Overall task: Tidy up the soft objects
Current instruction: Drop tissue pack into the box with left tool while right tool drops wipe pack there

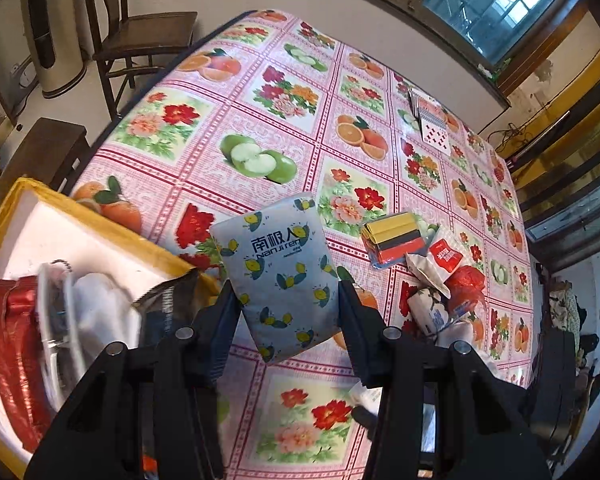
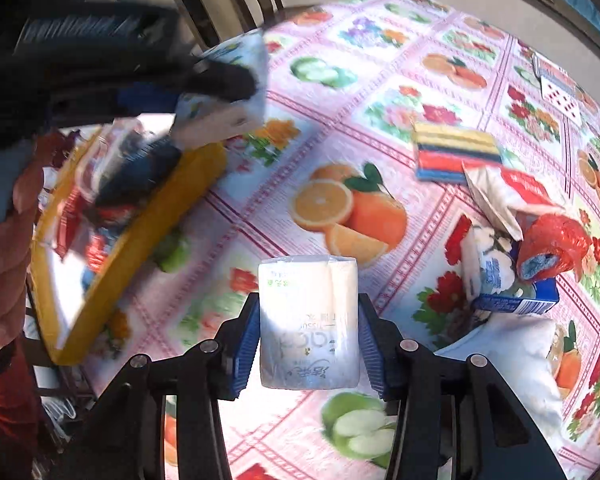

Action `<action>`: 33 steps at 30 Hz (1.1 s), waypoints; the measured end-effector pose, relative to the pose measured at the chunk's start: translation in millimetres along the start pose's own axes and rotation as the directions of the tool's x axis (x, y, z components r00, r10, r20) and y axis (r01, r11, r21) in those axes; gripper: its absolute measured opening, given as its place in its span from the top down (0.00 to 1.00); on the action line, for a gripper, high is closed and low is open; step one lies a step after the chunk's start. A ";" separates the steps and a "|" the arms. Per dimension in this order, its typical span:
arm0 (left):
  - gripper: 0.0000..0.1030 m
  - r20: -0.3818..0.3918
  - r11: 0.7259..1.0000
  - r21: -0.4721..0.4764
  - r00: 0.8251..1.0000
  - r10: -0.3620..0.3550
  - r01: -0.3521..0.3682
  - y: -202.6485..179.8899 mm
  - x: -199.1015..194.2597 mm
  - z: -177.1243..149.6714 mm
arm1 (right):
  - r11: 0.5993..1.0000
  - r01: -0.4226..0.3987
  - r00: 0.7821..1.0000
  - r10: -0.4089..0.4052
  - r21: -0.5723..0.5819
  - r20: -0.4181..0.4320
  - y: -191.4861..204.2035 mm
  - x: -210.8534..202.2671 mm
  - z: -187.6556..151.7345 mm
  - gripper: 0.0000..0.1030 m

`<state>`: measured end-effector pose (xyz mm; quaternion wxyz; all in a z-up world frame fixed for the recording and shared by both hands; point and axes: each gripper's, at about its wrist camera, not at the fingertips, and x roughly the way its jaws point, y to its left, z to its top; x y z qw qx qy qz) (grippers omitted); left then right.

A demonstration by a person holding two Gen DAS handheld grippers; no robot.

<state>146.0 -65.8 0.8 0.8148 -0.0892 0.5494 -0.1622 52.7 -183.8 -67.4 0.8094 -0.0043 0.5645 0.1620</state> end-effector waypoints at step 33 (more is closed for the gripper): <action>0.25 0.428 0.909 -0.254 0.805 0.411 -0.329 142.4 -103.9 -179.3 | 0.888 -0.456 0.828 0.449 -0.065 0.337 125.8 -39.8 -36.1 0.18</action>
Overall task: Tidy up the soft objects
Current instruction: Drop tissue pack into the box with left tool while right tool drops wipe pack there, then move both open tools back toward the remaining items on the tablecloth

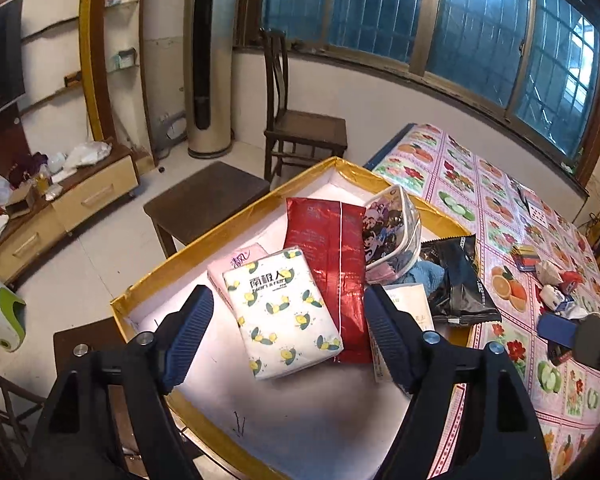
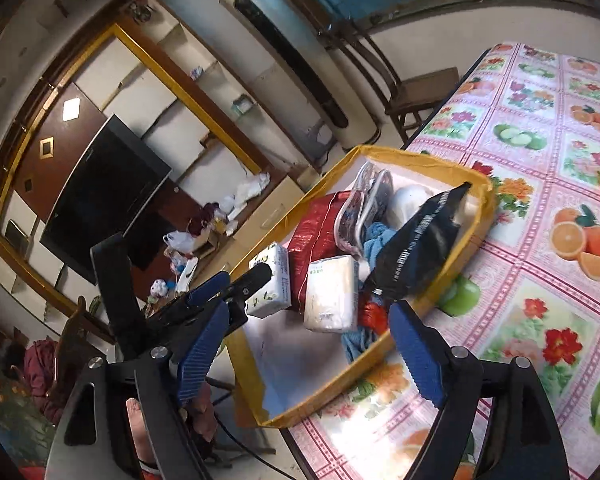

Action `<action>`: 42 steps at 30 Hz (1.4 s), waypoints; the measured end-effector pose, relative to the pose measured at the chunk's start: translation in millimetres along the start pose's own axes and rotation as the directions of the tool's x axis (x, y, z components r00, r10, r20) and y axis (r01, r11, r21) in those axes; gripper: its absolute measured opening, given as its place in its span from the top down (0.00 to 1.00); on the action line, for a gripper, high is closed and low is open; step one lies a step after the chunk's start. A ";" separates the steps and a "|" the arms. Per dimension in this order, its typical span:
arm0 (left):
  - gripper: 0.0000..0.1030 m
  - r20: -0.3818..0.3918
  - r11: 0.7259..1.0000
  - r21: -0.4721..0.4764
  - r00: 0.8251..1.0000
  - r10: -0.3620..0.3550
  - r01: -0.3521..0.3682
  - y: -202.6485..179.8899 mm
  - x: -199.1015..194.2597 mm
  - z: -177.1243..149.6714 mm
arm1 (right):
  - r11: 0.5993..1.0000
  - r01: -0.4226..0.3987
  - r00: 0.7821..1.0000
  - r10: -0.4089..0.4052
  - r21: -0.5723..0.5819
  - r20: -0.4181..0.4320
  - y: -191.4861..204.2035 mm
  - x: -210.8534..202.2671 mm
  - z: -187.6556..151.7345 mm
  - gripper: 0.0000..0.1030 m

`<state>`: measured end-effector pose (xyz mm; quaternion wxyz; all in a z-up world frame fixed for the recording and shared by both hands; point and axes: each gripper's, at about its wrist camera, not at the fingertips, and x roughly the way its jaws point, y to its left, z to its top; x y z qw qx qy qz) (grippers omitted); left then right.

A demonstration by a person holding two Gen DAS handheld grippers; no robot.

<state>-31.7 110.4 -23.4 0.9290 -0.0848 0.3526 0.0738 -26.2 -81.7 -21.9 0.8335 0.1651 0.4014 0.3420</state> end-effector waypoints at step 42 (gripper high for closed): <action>0.25 0.041 0.961 0.254 0.992 -0.120 0.106 -167.2 -40.5 -44.7 | 0.949 0.223 0.906 -0.286 0.222 0.312 -126.3 -212.7 -90.9 0.00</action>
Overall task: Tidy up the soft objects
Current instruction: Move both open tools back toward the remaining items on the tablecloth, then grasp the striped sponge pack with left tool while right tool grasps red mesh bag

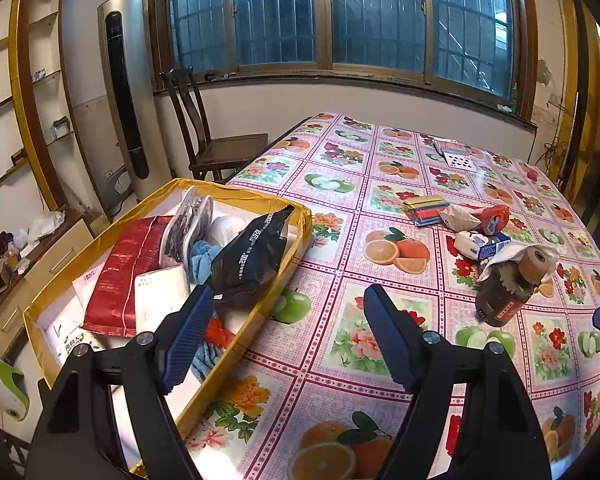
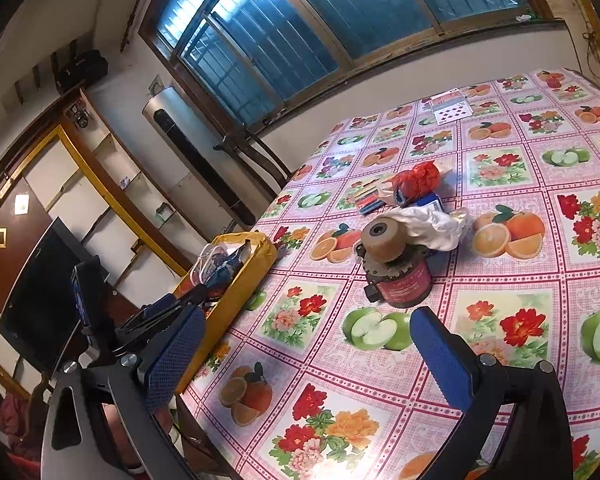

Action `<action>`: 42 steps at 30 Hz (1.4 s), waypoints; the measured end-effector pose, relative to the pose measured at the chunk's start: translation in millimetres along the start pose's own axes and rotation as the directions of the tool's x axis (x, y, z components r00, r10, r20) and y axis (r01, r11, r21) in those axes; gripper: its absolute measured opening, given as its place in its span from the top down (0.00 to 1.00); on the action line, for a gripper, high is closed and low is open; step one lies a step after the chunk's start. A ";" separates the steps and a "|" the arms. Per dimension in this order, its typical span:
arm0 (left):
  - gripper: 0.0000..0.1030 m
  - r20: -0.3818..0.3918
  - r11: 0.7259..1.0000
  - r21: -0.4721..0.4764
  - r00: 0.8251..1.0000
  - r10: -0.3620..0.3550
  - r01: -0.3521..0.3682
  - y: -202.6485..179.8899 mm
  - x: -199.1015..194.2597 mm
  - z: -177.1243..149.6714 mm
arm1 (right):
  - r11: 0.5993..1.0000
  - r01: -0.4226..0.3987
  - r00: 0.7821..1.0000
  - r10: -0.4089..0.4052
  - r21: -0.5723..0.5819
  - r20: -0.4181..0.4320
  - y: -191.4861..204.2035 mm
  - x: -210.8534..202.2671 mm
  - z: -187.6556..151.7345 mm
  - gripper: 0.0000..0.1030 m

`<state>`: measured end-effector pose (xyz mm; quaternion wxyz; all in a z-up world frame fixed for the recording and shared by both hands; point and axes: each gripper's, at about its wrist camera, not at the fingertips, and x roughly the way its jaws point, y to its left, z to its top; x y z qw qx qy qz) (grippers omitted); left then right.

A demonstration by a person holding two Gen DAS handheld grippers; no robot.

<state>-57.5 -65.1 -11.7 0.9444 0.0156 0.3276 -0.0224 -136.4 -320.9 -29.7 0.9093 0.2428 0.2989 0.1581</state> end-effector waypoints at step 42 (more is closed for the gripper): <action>0.25 -0.445 0.983 -0.107 0.877 -0.183 0.151 -105.3 203.7 101.0 | 0.976 0.154 0.933 -0.093 0.153 -0.347 -128.6 177.5 125.8 0.61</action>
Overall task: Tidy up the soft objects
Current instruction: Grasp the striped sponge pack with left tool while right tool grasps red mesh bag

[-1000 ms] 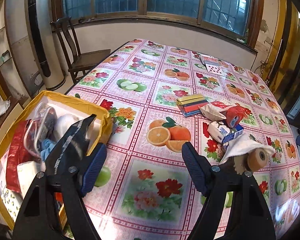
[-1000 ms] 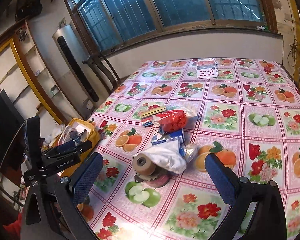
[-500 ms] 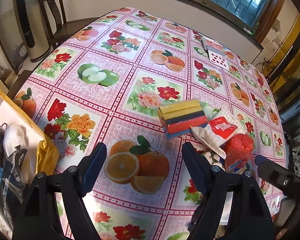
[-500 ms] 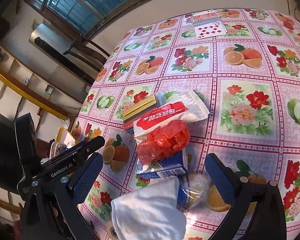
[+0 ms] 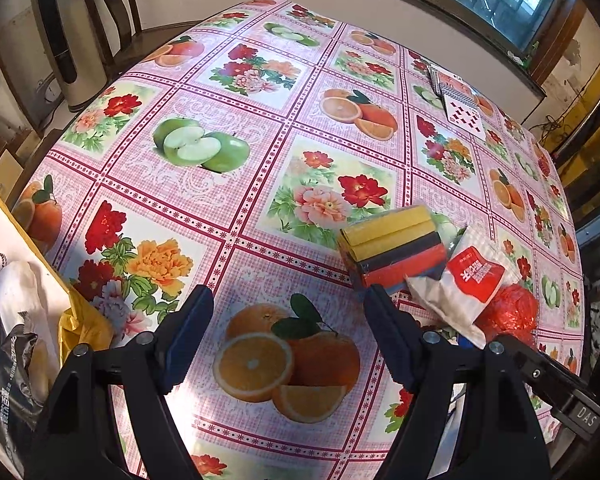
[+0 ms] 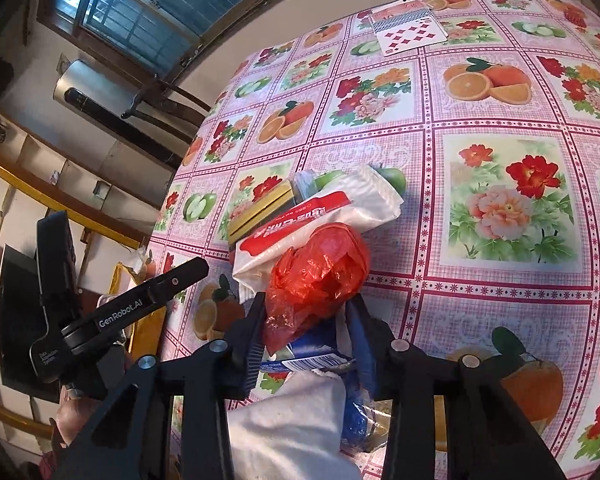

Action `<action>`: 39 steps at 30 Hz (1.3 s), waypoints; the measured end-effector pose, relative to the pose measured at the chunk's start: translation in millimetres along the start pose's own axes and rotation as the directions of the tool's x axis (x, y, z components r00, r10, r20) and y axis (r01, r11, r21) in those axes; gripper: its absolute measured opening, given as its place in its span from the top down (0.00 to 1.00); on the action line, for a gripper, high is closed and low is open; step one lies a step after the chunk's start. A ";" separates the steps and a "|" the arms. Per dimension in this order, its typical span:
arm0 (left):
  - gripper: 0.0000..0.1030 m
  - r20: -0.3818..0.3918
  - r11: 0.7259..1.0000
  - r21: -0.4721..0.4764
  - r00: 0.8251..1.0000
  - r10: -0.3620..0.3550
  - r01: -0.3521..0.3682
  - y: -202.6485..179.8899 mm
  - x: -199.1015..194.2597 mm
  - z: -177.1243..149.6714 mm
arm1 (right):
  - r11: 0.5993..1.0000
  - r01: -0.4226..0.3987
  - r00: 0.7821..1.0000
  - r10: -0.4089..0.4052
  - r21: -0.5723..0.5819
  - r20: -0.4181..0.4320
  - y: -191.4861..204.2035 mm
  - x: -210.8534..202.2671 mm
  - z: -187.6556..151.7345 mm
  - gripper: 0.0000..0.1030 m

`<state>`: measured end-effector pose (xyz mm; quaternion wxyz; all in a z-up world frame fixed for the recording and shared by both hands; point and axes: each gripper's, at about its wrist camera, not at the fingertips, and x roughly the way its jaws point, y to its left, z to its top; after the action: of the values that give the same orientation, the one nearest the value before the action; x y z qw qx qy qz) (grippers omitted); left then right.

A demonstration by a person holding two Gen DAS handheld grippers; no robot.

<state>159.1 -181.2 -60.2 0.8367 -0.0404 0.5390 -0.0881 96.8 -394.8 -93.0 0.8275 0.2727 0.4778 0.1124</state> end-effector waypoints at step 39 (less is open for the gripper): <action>0.22 -0.108 0.717 0.686 0.992 -0.066 0.122 -75.0 52.5 31.0 | 0.987 0.140 0.988 -0.135 -0.074 0.069 -14.8 -42.1 4.2 0.13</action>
<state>200.7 -265.6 -82.0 0.7648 0.2503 0.4959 -0.3264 77.5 -427.3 -68.9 0.8581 0.2098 0.4643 0.0648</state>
